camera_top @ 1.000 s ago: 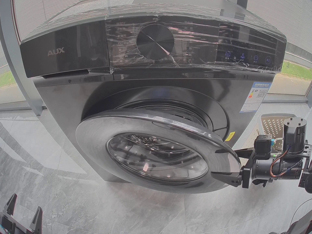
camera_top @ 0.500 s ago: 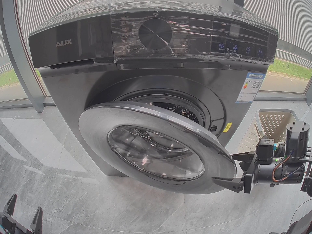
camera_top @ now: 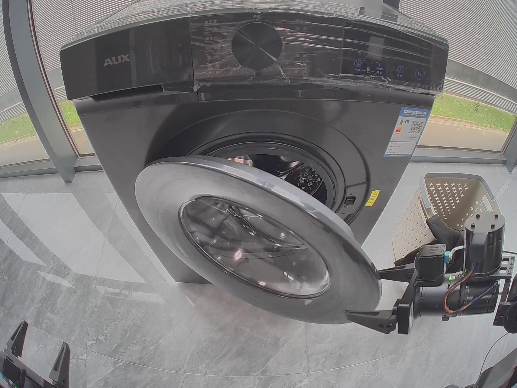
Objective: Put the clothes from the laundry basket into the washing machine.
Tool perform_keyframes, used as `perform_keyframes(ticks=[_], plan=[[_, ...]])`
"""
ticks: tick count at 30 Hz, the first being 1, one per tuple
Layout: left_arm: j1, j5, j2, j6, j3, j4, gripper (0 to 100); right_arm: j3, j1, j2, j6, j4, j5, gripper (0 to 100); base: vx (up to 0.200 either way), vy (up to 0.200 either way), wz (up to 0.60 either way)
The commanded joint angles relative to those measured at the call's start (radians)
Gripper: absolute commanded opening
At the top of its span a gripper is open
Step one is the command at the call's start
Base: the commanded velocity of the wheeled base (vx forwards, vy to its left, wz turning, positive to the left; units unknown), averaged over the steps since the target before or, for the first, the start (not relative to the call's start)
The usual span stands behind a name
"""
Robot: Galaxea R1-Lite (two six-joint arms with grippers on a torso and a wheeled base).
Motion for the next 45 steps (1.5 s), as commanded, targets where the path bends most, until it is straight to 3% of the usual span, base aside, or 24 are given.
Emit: perform_keyframes(ticks=[1, 6, 13, 25, 32, 36, 45], plan=[[0.000, 0.000, -0.018, -0.001, 0.018, -0.001, 100, 0.006, -0.008, -0.015, 0.006, -0.004, -0.005, 100, 0.000, 0.000, 0.00], [0.000, 0.000, -0.018, -0.001, 0.018, -0.001, 100, -0.022, -0.037, 0.002, 0.014, -0.004, -0.005, 100, 0.000, 0.000, 0.00], [0.000, 0.000, -0.018, -0.001, 0.018, 0.001, 100, -0.016, 0.028, 0.042, 0.018, -0.006, -0.002, 100, 0.000, 0.000, 0.00], [0.000, 0.000, -0.018, -0.001, 0.018, -0.001, 100, 0.053, 0.052, -0.044, 0.023, -0.023, 0.006, 100, 0.000, 0.000, 0.00], [0.000, 0.000, -0.018, -0.001, 0.018, -0.001, 100, 0.073, 0.049, -0.191, 0.092, -0.009, 0.007, 100, 0.000, 0.000, 0.00], [0.000, 0.000, -0.018, -0.001, 0.018, -0.001, 100, 0.058, 0.026, -0.217, 0.103, -0.012, 0.003, 100, 0.000, 0.000, 0.00], [0.000, 0.000, -0.018, 0.001, 0.018, 0.001, 100, -0.020, -0.117, -0.162, 0.106, -0.014, 0.023, 100, 0.000, 0.000, 0.00]])
